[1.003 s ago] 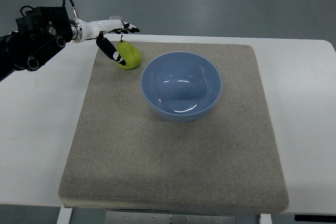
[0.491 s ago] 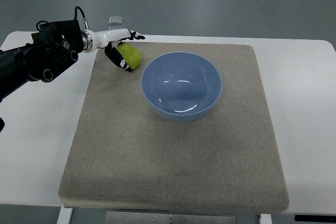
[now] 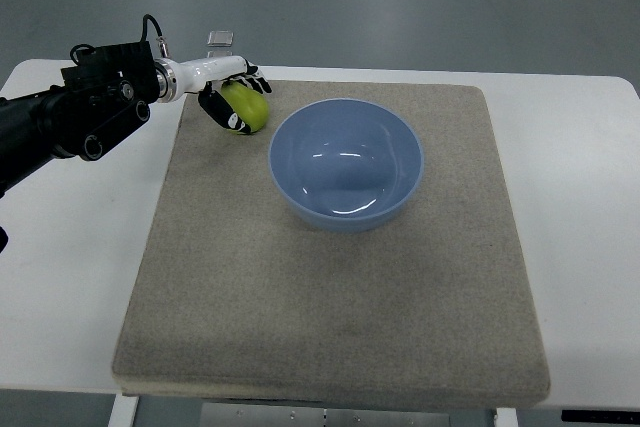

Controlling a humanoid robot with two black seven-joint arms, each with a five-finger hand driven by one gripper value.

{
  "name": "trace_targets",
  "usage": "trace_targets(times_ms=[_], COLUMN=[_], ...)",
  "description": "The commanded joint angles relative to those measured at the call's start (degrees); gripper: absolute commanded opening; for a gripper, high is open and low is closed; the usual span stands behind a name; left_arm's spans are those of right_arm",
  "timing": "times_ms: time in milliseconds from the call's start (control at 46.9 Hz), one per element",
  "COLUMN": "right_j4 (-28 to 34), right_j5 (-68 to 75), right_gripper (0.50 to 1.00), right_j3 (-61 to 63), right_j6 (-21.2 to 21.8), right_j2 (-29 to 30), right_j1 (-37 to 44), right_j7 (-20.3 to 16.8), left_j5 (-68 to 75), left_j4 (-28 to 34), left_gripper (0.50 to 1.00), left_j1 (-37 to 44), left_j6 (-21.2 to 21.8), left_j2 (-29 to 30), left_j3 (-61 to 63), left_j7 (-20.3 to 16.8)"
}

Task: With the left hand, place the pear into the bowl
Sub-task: 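Lift the pear up off the mat with the left hand, then carry the pear over the light blue bowl and lower it inside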

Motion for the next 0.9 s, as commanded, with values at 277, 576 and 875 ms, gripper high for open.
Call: trace_targets(times_ms=[277, 576, 875], right_j4=[0.0, 0.1, 0.0], right_j5=[0.0, 0.0, 0.0], right_gripper=[0.924, 0.924, 0.926], right_j3=[0.0, 0.0, 0.0], right_j6=[0.0, 0.0, 0.0], right_j2=[0.0, 0.0, 0.0], right_j1=[0.0, 0.0, 0.0], right_j7=[0.0, 0.1, 0.1], left_j5=[-0.4, 1.1, 1.5], left_j4=[-5.2, -23.8, -35.6], left_gripper=[0.500, 0.500, 0.500], left_j1=[-3.6, -6.4, -7.5], left_j6=[0.0, -1.0, -7.8], left_j2=[4.5, 15.9, 16.0], left_j3=[-1.1, -8.3, -8.1], left_j7=[-0.1, -0.1, -0.1])
